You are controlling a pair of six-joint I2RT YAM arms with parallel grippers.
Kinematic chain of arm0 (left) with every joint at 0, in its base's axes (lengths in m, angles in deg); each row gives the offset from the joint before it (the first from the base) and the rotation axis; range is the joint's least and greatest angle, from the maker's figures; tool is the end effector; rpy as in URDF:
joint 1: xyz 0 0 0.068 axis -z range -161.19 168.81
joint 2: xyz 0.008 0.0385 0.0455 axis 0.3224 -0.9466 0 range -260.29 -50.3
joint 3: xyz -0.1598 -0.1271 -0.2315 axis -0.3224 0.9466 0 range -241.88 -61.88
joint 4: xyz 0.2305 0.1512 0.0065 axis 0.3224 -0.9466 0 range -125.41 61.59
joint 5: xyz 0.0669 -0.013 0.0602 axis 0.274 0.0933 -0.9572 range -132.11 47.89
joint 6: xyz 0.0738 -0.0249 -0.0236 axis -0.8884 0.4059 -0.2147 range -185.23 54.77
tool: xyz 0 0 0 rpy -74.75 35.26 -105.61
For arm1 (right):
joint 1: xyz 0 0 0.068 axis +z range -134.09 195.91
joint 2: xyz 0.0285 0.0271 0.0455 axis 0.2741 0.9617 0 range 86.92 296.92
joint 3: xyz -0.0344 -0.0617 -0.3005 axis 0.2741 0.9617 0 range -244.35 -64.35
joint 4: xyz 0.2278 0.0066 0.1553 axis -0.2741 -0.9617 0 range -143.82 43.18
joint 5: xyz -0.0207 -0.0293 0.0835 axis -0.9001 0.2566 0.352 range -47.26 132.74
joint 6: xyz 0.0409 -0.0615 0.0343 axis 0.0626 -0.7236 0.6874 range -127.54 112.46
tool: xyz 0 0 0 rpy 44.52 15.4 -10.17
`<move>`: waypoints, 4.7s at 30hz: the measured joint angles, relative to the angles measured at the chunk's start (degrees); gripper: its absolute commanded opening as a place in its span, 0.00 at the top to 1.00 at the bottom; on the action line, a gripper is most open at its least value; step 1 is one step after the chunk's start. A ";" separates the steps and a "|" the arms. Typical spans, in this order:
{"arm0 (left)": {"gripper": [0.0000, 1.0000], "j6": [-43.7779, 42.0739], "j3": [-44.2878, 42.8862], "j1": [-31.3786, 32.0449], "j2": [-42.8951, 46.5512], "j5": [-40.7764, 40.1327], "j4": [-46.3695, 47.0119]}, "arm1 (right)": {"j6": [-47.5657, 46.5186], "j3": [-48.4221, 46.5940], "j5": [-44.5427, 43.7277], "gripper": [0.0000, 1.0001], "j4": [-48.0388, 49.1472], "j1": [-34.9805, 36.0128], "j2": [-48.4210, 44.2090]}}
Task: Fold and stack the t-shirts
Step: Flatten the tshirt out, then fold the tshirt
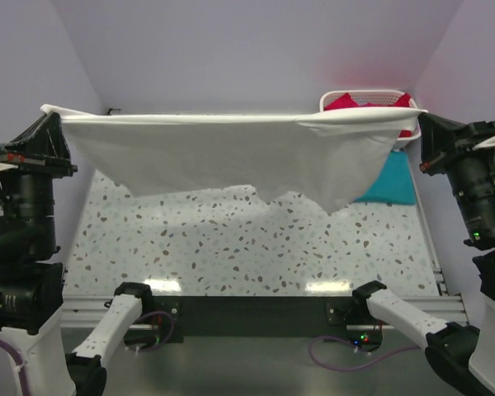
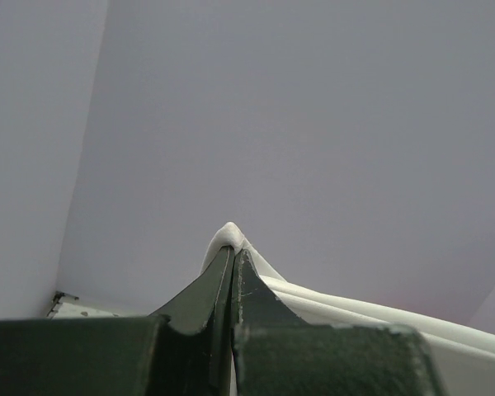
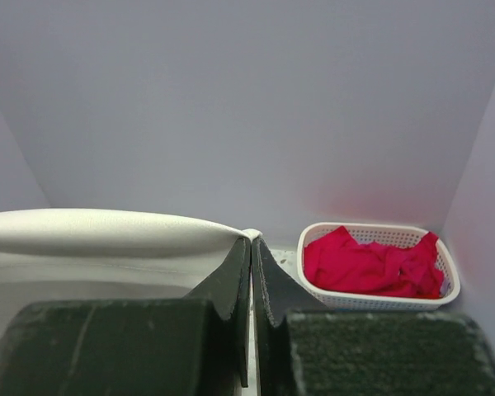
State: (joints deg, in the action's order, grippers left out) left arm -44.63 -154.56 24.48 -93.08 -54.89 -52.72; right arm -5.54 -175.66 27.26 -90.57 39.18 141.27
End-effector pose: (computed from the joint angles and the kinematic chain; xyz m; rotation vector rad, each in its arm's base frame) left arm 0.0511 0.0106 0.6173 -0.3437 1.0874 -0.2827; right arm 0.0758 0.0121 0.6414 -0.0212 1.3511 0.1910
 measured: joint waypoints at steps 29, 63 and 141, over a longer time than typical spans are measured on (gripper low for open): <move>1.00 4.48 26.75 -0.04 -53.29 0.61 12.24 | -4.02 37.38 -1.90 1.00 26.29 -0.87 40.65; 1.00 5.99 6.19 -3.48 -77.29 3.34 13.90 | 8.17 9.51 11.23 1.00 18.97 -11.28 67.63; 0.62 13.94 34.56 -5.18 -54.27 -0.13 2.82 | 19.80 48.37 10.75 0.72 10.51 -11.28 43.10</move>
State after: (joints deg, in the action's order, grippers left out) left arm -30.68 -120.01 19.30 -147.35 -55.02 -49.90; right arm 14.26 -127.29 38.01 -80.05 27.90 184.37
